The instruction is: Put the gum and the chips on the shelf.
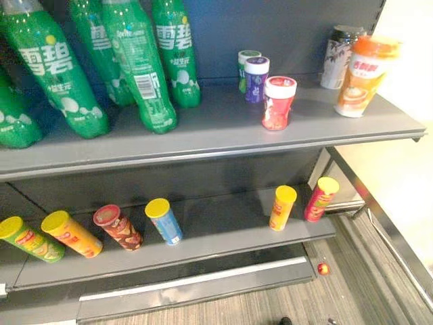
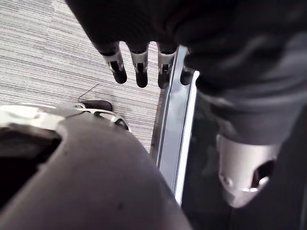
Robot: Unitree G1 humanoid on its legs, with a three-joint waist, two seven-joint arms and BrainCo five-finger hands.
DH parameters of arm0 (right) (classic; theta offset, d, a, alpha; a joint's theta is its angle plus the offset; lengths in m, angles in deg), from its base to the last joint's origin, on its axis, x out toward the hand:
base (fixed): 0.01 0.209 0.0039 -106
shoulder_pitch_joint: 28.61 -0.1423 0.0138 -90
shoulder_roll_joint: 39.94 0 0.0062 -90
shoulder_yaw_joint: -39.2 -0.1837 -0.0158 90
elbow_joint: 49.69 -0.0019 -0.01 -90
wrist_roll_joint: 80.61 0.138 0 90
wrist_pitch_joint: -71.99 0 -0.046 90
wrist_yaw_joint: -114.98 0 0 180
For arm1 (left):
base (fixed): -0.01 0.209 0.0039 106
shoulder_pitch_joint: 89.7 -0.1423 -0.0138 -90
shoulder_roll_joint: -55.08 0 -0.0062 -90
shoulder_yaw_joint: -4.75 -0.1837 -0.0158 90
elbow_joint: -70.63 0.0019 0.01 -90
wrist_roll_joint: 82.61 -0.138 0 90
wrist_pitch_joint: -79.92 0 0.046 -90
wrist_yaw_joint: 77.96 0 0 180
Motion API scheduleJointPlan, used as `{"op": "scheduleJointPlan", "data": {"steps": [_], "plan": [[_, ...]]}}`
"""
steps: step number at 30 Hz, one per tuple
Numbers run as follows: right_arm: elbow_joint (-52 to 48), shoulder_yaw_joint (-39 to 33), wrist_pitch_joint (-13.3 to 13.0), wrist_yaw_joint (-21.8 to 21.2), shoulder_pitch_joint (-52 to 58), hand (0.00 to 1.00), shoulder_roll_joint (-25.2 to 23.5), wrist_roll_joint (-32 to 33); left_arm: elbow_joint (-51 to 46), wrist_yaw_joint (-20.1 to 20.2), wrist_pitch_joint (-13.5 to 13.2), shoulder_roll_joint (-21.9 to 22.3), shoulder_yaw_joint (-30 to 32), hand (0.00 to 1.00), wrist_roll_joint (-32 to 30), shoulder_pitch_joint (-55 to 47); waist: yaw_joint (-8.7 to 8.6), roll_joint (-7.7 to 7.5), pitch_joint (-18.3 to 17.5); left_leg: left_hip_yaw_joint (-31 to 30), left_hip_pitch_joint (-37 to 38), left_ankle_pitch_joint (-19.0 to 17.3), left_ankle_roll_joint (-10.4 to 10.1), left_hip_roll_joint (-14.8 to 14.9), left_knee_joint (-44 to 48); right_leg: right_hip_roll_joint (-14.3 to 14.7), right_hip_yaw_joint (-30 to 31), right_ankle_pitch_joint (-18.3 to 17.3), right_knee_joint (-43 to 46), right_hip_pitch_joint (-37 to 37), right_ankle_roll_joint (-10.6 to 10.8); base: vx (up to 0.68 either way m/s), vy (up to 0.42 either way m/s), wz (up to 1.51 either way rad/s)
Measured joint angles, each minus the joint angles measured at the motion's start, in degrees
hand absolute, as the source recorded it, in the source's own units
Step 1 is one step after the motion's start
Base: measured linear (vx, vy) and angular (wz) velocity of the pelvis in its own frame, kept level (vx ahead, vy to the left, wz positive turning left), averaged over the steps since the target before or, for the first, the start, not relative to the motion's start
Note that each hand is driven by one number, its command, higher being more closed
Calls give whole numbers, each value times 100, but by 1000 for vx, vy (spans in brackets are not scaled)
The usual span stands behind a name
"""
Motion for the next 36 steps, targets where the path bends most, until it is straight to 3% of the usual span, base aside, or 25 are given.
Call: {"op": "scheduleJointPlan", "data": {"steps": [5, 13, 16, 19, 21, 22, 23, 24, 26, 27, 28, 29, 30, 31, 33, 35, 36], "plan": [[58, -151, 145, 158, -41, 0, -39, 1, 3, 20, 8, 7, 0, 0, 4, 8, 5, -3, 6, -8, -4, -21, -28, -16, -7, -17, -3, -25, -2, -6, 18, -7, 0, 0], [241, -422, 138, 318, -60, 0, -120, 295, 179, 103, 53, 14, 28, 0, 236, 60, -3, -4, 35, 37, 65, -34, -36, -49, -70, -30, 23, -54, 30, 1, 38, 7, 5, -2], [207, -650, 135, 347, -28, 0, -159, 613, 180, 106, 59, 52, 27, 0, 232, 77, -27, 22, 84, 228, 117, -120, 36, -79, 41, -135, 258, -326, 767, -360, 61, 23, 61, -28], [-22, -948, 103, 441, 72, 0, -349, 953, 172, 124, 256, 17, 24, 0, 224, 194, -171, -9, 343, 492, 146, -169, 120, -250, 124, -352, 359, -398, 1381, -749, 85, -29, 71, -44], [-61, -1087, 98, 521, 163, 0, -456, 1178, 124, 168, 340, -8, 34, 0, 211, 233, -162, -56, 436, 929, 273, -239, 208, -282, 152, -292, 288, -63, 1337, -880, 8, -123, 57, -104], [-112, -1076, 82, 507, 133, 0, -438, 1182, 42, 188, 403, 28, 98, 0, 211, 174, -112, 85, 471, 1430, 281, -255, 271, -100, 170, -54, 152, 558, 909, -979, -93, -211, 33, -139], [-168, -1099, 63, 499, 52, 0, -451, 1180, -14, 202, 426, 36, 163, 0, 209, 145, -104, 132, 483, 1691, 274, -273, 277, -5, 209, 19, -76, 686, 876, -1026, -193, -273, 35, -182], [-206, -1166, 23, 441, -29, 0, -476, 1175, -104, 210, 429, 17, 242, 0, 171, 214, -154, 70, 621, 2064, 278, -266, 259, 161, 278, -189, -1170, -311, 2443, -1298, -923, -161, 3, -126], [-156, -1303, -63, 381, 53, 0, -518, 1174, -207, 211, 417, -2, 258, 0, 185, 216, -120, 44, 625, 2451, 318, -225, 207, 327, 355, -564, -1975, -931, 3667, -1147, -957, -88, -4, -112], [-133, -1306, -94, 377, 87, 0, -519, 1173, -242, 214, 413, -3, 279, 0, 201, 209, -103, 26, 620, 2585, 321, -222, 203, 348, 391, -674, -2107, -990, 3777, -1035, -954, 5, -77, -155], [-65, -1299, -175, 348, -10, 0, -532, 1173, -250, 211, 363, 7, 388, 0, 230, 222, -42, -134, 659, 3044, 423, -222, 203, 274, 528, -708, -2229, -1048, 3566, -991, -845, 18, -98, -147], [-50, -1288, -223, 326, -52, 0, -537, 1171, -221, 215, 365, 29, 464, 0, 230, 268, -16, -103, 716, 3192, 416, -221, 213, 300, 597, -606, -2315, -1052, 3389, -948, -938, -20, -166, -173], [-41, -1252, -332, 313, -64, 0, -550, 1141, -226, 213, 352, 36, 493, 0, 246, 275, -18, -69, 729, 3347, 416, -214, 331, 340, 695, -295, -2267, -1023, 2740, -789, -976, -85, -158, -126], [41, -1249, -350, 316, -106, 0, -548, 1131, -233, 211, 285, 61, 475, 0, 391, 312, -33, -102, 750, 3328, 445, -226, 416, 193, 499, -77, -2093, -1020, 2151, -673, -972, -106, -147, -110], [68, -1268, -352, 316, -167, 0, -531, 1125, -256, 215, 222, 147, 486, 0, 517, 393, -20, -49, 757, 3484, 571, -191, 306, 105, 360, 158, -1835, -940, 1615, -598, -846, -103, -50, -92], [34, -1156, -370, 297, -210, 0, -613, 1103, -324, 222, 221, 101, 591, 0, 688, 460, -31, -220, 781, 3801, 599, -192, 295, 225, 786, 311, -1564, -820, 1000, -454, -704, -182, -53, -80], [28, -1123, -379, 300, -205, 0, -641, 1102, -348, 220, 233, 88, 600, 0, 701, 464, -46, -257, 786, 3834, 596, -199, 289, 283, 896, 331, -1608, -840, 911, -439, -738, -244, -75, -55]]}}
